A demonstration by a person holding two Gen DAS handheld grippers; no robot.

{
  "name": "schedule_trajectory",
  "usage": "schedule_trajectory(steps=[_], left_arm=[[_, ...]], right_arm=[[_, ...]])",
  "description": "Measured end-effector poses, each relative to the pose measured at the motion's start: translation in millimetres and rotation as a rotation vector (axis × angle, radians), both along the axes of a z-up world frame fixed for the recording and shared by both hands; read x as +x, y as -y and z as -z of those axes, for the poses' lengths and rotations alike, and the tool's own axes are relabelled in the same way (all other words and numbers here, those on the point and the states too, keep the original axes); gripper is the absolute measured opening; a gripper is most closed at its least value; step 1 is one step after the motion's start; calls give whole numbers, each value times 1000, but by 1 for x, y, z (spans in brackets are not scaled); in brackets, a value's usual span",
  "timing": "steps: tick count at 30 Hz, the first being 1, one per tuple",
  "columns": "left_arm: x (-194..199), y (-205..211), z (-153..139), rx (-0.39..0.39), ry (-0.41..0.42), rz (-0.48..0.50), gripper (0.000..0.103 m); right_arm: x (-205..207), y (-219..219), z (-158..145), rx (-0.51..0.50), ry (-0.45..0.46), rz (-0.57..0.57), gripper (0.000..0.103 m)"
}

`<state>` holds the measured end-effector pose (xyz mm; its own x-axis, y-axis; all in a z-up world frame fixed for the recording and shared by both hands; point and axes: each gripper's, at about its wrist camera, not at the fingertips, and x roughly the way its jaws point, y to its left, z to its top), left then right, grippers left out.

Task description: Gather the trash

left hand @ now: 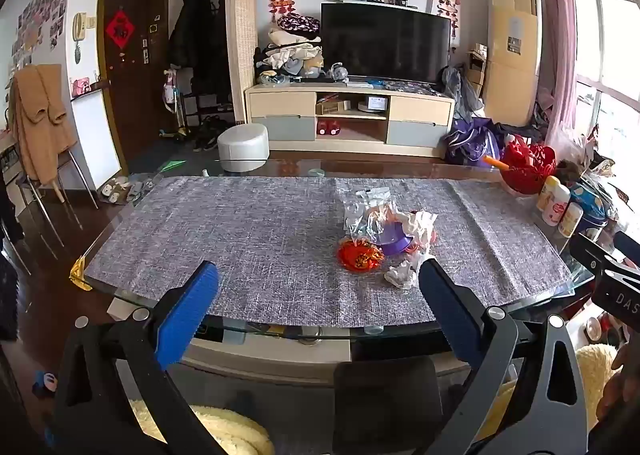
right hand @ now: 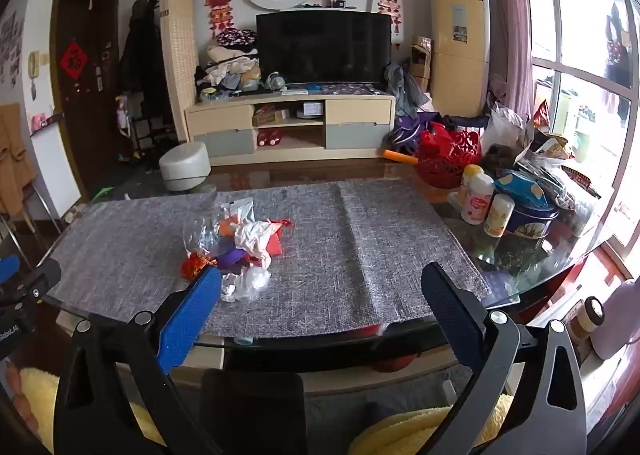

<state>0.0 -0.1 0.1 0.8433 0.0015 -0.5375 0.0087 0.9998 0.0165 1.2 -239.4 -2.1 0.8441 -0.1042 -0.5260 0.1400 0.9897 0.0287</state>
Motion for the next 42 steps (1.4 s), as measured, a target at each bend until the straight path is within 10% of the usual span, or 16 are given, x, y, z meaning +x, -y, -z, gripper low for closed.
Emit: schedule_trajectory(steps=[42], left_arm=[[0,0,-6,-15,10,3,95]], right_arm=[[-4,1,0,15,6,3,100]])
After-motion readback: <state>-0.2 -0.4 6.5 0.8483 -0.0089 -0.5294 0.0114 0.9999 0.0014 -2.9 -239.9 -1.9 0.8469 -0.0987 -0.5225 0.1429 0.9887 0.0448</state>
